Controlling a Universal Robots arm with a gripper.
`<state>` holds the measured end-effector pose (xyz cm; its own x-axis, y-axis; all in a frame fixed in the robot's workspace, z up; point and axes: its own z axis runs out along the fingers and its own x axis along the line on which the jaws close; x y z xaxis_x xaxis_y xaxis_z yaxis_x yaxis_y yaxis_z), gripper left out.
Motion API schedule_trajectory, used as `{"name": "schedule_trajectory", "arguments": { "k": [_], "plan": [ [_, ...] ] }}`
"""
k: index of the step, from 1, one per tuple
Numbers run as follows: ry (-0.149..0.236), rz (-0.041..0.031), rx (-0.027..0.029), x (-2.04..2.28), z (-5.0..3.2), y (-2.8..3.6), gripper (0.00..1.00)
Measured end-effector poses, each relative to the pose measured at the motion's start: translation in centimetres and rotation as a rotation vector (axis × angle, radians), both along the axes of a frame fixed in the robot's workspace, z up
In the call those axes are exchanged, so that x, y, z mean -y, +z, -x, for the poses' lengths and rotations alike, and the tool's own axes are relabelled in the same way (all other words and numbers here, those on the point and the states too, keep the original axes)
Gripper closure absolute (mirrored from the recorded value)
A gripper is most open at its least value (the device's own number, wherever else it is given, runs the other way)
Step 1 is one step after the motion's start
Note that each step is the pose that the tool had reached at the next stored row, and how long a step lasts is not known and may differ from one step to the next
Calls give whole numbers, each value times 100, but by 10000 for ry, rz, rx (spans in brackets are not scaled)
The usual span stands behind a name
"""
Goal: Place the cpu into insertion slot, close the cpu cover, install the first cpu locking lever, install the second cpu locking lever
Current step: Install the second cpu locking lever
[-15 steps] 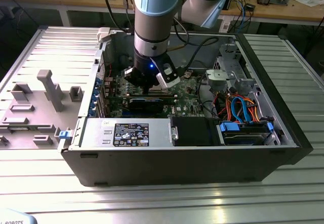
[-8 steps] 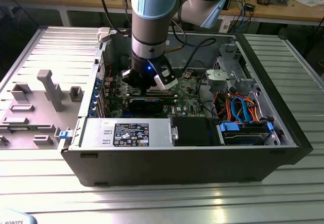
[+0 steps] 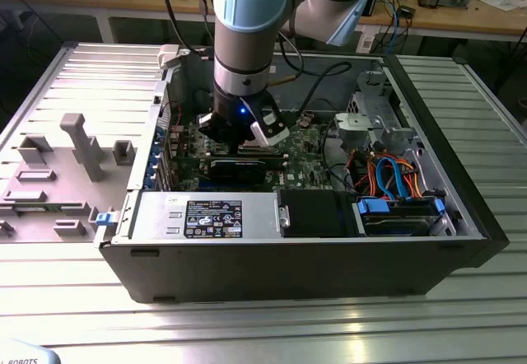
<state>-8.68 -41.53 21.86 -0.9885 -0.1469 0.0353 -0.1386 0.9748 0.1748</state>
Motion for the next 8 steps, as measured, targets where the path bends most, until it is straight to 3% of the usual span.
{"name": "schedule_trajectory", "arguments": {
  "k": [4,8],
  "plan": [
    [0,-142,1,0,0,-43,89],
    [-11,-332,3,-1,0,-95,89]
  ]
}}
